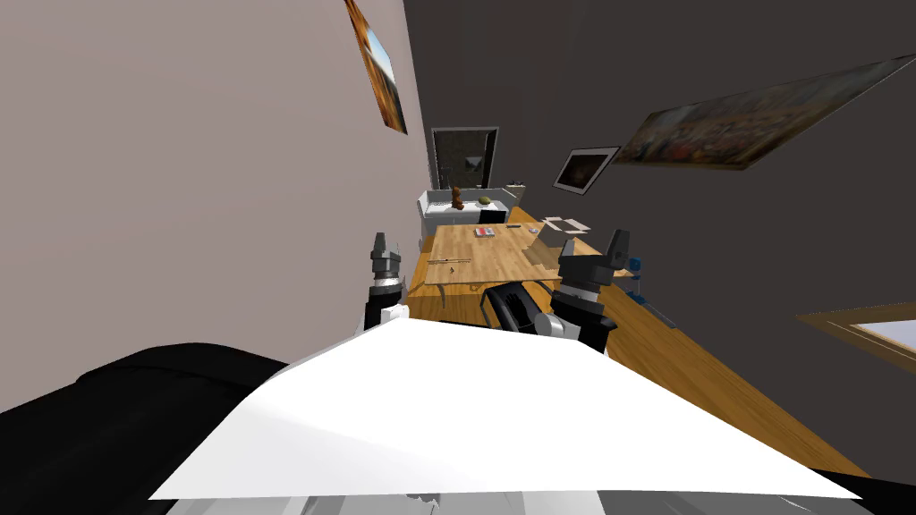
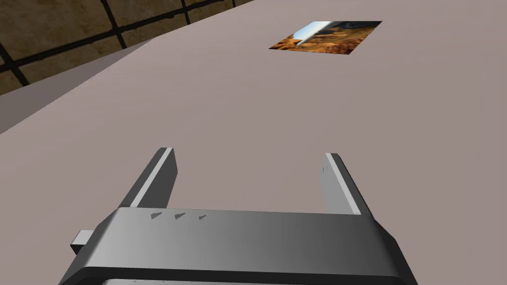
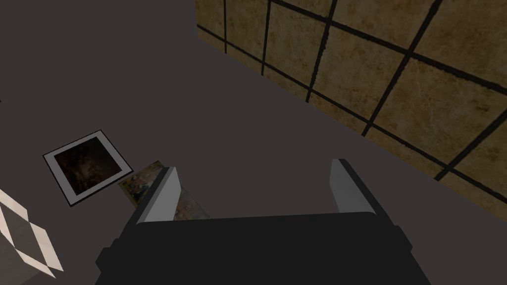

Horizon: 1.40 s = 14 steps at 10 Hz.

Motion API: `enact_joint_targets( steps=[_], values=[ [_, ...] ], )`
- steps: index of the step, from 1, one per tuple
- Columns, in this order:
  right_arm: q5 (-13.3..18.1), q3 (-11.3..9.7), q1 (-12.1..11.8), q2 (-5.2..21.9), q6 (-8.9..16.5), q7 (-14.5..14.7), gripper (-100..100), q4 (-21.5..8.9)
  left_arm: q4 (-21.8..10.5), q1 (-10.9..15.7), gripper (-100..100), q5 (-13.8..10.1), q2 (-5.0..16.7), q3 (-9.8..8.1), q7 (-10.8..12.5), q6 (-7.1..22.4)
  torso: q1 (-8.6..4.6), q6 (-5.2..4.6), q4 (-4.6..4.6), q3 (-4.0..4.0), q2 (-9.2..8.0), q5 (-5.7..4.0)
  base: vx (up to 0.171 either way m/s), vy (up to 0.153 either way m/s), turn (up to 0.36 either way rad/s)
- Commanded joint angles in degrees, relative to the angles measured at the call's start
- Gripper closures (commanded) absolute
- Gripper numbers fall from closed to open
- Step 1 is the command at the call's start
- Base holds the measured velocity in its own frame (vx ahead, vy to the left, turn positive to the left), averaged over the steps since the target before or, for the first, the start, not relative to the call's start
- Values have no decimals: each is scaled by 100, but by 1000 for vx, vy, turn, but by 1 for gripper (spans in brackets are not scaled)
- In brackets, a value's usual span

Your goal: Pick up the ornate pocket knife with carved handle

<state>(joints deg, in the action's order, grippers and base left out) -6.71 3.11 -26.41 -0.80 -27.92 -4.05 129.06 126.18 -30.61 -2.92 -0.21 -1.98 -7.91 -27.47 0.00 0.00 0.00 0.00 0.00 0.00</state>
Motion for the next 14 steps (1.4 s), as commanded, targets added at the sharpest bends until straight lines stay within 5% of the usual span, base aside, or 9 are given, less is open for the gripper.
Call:
enact_joint_targets(
  steps=[1, 7, 12, 14],
  values=[
    [0, 0, 0, 0, 0, 0, 0, 0, -173, 159, -100, 12, 151, 13, -27, 151, 0, 0, 0, 0, 0, 0, -2, -4, -40],
    [0, 0, 0, 0, 0, 0, 0, 0, -1178, 1073, -100, 64, 674, 114, -202, 974, 0, -1, -1, -2, 3, 0, -2, -5, -56],
    [0, 0, 0, 0, 0, 0, 0, 0, -1698, 1492, -100, 82, 816, 174, -290, 1436, 0, 0, -1, -2, 3, 0, 0, 0, -35],
    [0, 0, 0, 0, 0, 0, 0, 0, -2114, 1919, -100, 96, 921, 246, -389, 1812, 0, -1, -1, -2, 4, 0, 1, 1, -71]
  ],
)
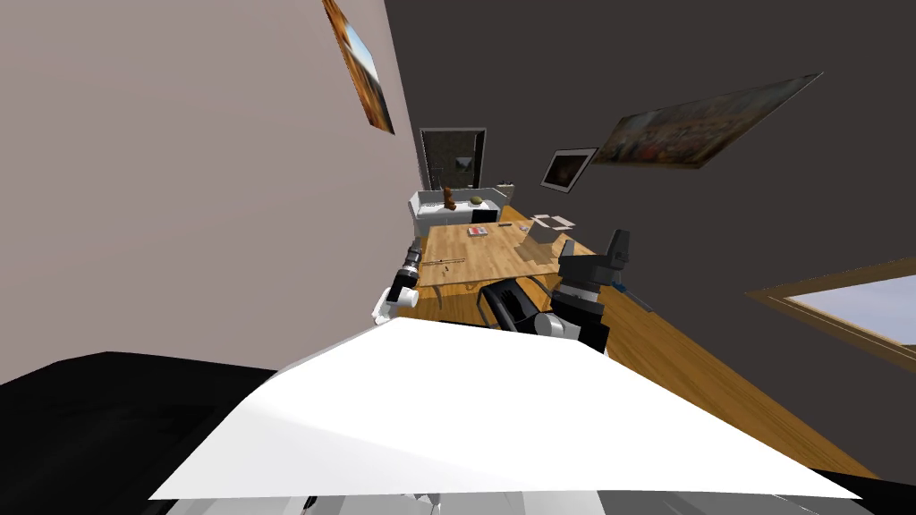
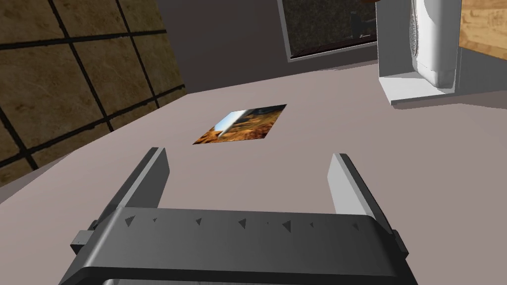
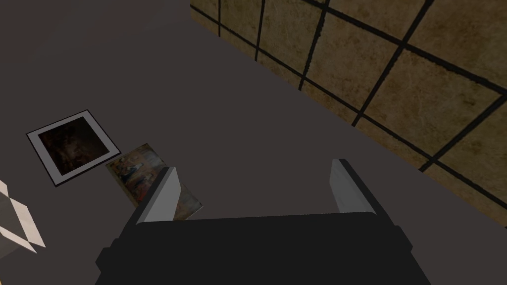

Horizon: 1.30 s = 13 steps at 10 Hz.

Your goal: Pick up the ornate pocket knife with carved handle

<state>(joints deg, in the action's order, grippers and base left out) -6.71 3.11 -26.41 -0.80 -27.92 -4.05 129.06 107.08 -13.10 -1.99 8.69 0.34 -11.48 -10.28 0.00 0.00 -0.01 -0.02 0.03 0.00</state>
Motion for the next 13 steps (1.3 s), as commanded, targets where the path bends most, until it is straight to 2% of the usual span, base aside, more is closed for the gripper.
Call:
enact_joint_targets(
  steps=[1, 2, 3, 4, 5, 6, 7, 8, 9, 10, 11, 12, 13],
  values=[
    [0, 0, 0, 0, 0, 0, 0, 0, -286, 191, -100, 2, 32, 14, -32, 159, 0, 0, 0, 0, 0, 0, 1, 3, -37],
    [0, 0, 0, 0, 0, 0, 0, 0, -486, 425, -100, 8, 71, 55, -85, 390, 1, 1, 0, 0, 0, 1, 1, 2, -60],
    [0, 0, 0, 0, 0, 0, 0, 0, -651, 425, -100, 8, 71, 55, -85, 391, 0, 0, 0, 0, 1, 0, 2, 3, -35],
    [0, 0, 0, 0, 0, 0, 0, 0, -799, 664, -100, 13, 104, 99, -140, 627, 1, 2, 0, 0, 0, 0, 2, 2, -76],
    [0, 0, 0, 0, 0, 0, 0, 0, -965, 664, -100, 13, 104, 99, -140, 627, 0, 0, 0, 0, 1, 0, 2, 4, -33],
    [0, 0, 0, 0, 0, 0, 0, 0, -1130, 906, -100, 17, 132, 146, -198, 869, 0, 2, 0, 0, 0, 0, 2, 3, -50],
    [0, 0, 0, 0, 0, 0, 0, 0, -1287, 906, -100, 17, 132, 146, -198, 869, 0, 1, 0, 0, 0, 0, 2, 4, -36],
    [0, 0, 0, 0, 0, 0, 0, 0, -1479, 1150, -100, 19, 155, 195, -257, 1114, 1, 2, 0, 0, 0, 0, 2, 5, -61],
    [0, 0, 0, 0, 0, 0, 0, 0, -1625, 1150, -100, 19, 155, 195, -257, 1114, 0, 0, 0, -1, 1, 0, 4, 5, -44],
    [0, 0, 0, 0, 0, 0, 0, 0, -1856, 1396, -100, 21, 174, 247, -318, 1361, 2, 3, -1, 0, 0, 0, 3, 7, -55],
    [0, 0, 0, 0, 0, 0, 0, 0, -1966, 1396, -100, 21, 174, 247, -318, 1361, 1, 1, 0, 0, 0, 1, 2, 7, -42],
    [0, 0, 0, 0, 0, 0, 0, 0, -2223, 1644, -100, 22, 187, 301, -381, 1575, 2, 3, 0, 0, 0, 0, 3, 6, -72],
    [0, 0, 0, 0, 0, 0, 0, 0, -2312, 1644, -100, 22, 187, 301, -381, 1611, 1, 1, 0, 0, 0, 0, 4, 8, -36]
  ],
)
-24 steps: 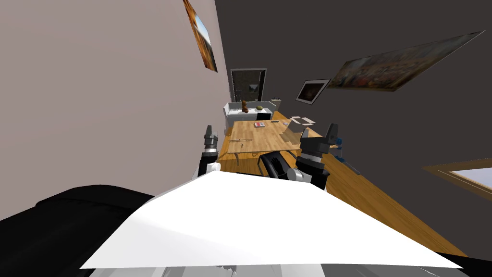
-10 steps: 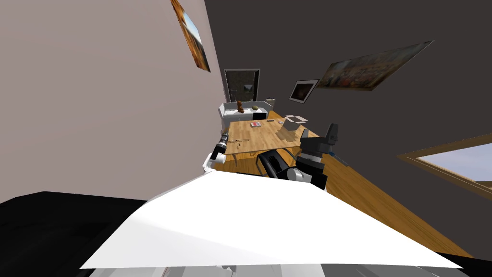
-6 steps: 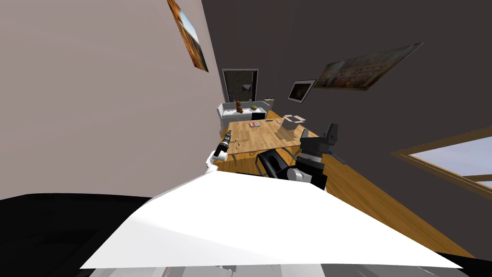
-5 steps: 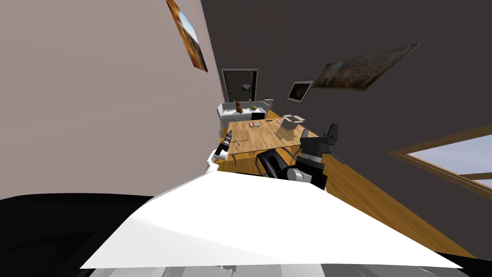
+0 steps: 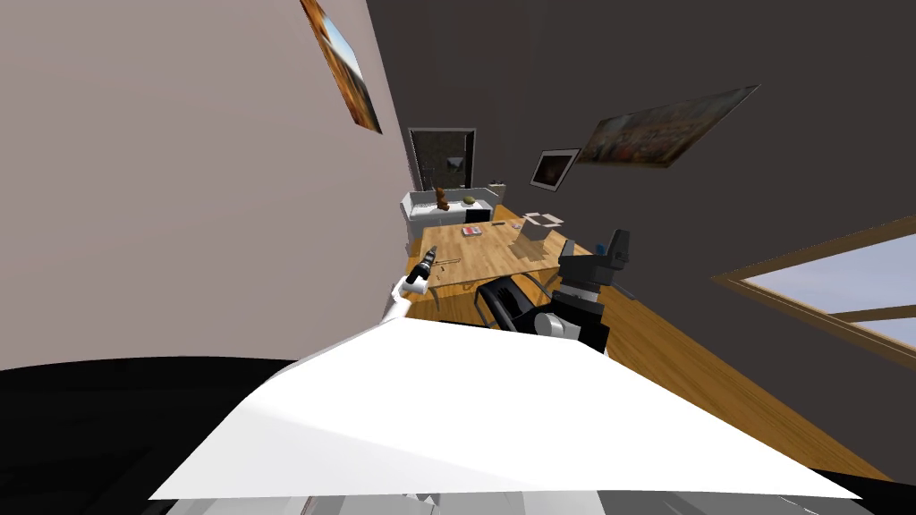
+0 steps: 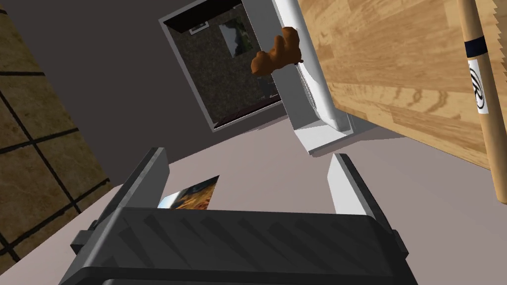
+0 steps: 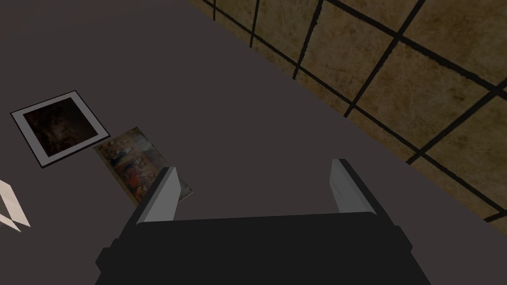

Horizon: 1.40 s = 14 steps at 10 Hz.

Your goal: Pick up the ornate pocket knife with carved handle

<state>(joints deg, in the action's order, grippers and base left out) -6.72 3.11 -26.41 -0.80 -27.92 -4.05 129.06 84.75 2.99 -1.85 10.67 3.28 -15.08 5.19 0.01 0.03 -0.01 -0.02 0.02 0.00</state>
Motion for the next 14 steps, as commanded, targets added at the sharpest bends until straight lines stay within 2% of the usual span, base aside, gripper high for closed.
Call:
enact_joint_targets(
  steps=[1, 2, 3, 4, 5, 6, 7, 8, 9, 10, 11, 12, 13, 14],
  values=[
    [0, 0, 0, 0, 0, 0, 0, 0, -286, 282, -100, 7, -4, 64, -86, 286, 0, 0, 0, 0, 0, 0, 4, 8, -62],
    [0, 0, 0, 0, 0, 0, 0, 0, -409, 282, -100, 7, -4, 64, -86, 315, 0, -2, 0, 0, 1, 0, 3, 8, -41],
    [0, 0, 0, 0, 0, 0, 0, 0, -640, 529, -100, 6, -3, 122, -152, 550, 0, 0, 0, -1, 1, 0, 3, 9, -78],
    [0, 0, 0, 0, 0, 0, 0, 0, -773, 529, -100, 6, -3, 122, -152, 565, 1, -2, 0, 0, 1, 0, 4, 10, -31],
    [0, 0, 0, 0, 0, 0, 0, 0, -1015, 773, -100, 4, -7, 182, -220, 801, 0, 1, -1, 0, 0, 0, 4, 8, -75],
    [0, 0, 0, 0, 0, 0, 0, 0, -1117, 773, -100, 4, -7, 182, -220, 814, 0, -2, 0, 0, 1, 0, 4, 9, -35],
    [0, 0, 0, 0, 0, 0, 0, 0, -1395, 1014, -100, 0, -15, 243, -289, 1048, 0, 1, 0, 0, 1, 0, 7, 10, -51],
    [0, 0, 0, 0, 0, 0, 0, 0, -1456, 1014, -100, 0, -15, 243, -289, 1061, 1, 0, 0, 0, 0, 0, 4, 10, -42],
    [0, 0, 0, 0, 0, 0, 0, 0, -1642, 1249, -100, -4, -28, 306, -359, 1304, 1, 1, 0, 0, 0, 0, 3, 9, -68],
    [0, 0, 0, 0, 0, 0, 0, 0, -1767, 1251, -100, -4, -28, 306, -359, 1304, 0, 0, 1, 0, 0, 0, 3, 9, -44],
    [0, 0, 0, 0, 0, 0, 0, 0, -1936, 1481, -100, -9, -46, 368, -429, 1542, 1, 1, 0, 0, -1, 0, 4, 11, -69],
    [0, 0, 0, 0, 0, 0, 0, 0, -2094, 1482, -100, -9, -46, 368, -429, 1542, 0, -1, 1, 0, 0, 0, 6, 11, -35],
    [0, 0, 0, 0, 0, 0, 0, 0, -2287, 1705, -100, -15, -69, 431, -498, 1773, 1, 2, 0, 0, 0, 0, 5, 11, -70],
    [0, 0, 0, 0, 0, 0, 0, 0, -2404, 1705, -100, -15, -69, 431, -498, 1773, 0, 0, 0, 0, 0, 0, 4, 11, -42]
  ],
)
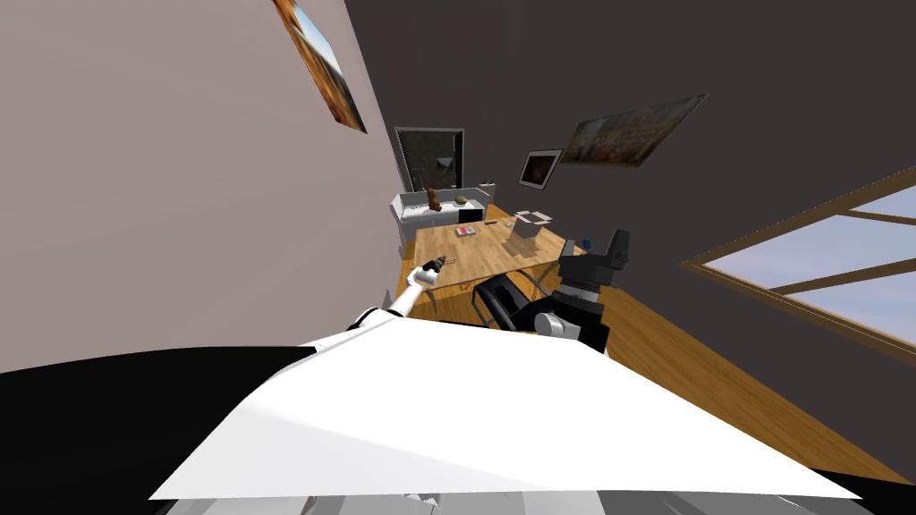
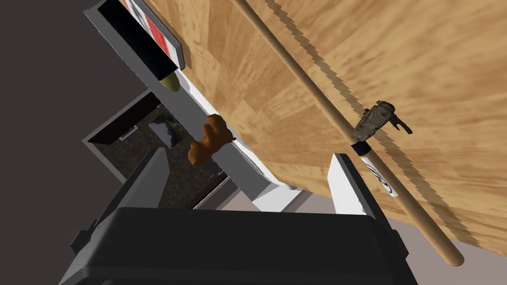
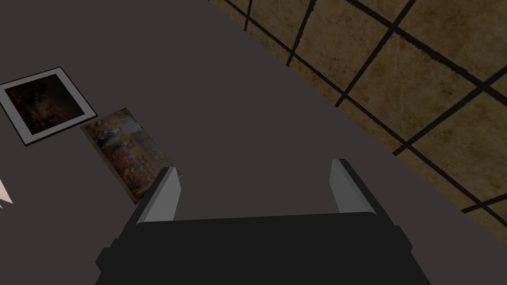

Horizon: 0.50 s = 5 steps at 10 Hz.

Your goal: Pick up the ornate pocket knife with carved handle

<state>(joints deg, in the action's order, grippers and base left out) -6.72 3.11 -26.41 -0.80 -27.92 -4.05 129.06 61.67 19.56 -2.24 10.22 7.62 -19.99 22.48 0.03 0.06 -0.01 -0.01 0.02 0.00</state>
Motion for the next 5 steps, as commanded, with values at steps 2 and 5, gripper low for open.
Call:
enact_joint_targets(
  steps=[2, 5],
  values=[
    [0, 0, 0, 0, 0, 0, 0, 0, -429, 264, -100, 17, -50, 61, -76, 268, -1, -2, 1, 0, 1, 0, 6, 12, -49],
    [0, 0, 0, 0, 0, 0, 0, 0, -936, 665, -100, 1, -101, 186, -210, 690, 0, 0, 0, 1, -1, 0, 4, 13, -50]
  ],
)
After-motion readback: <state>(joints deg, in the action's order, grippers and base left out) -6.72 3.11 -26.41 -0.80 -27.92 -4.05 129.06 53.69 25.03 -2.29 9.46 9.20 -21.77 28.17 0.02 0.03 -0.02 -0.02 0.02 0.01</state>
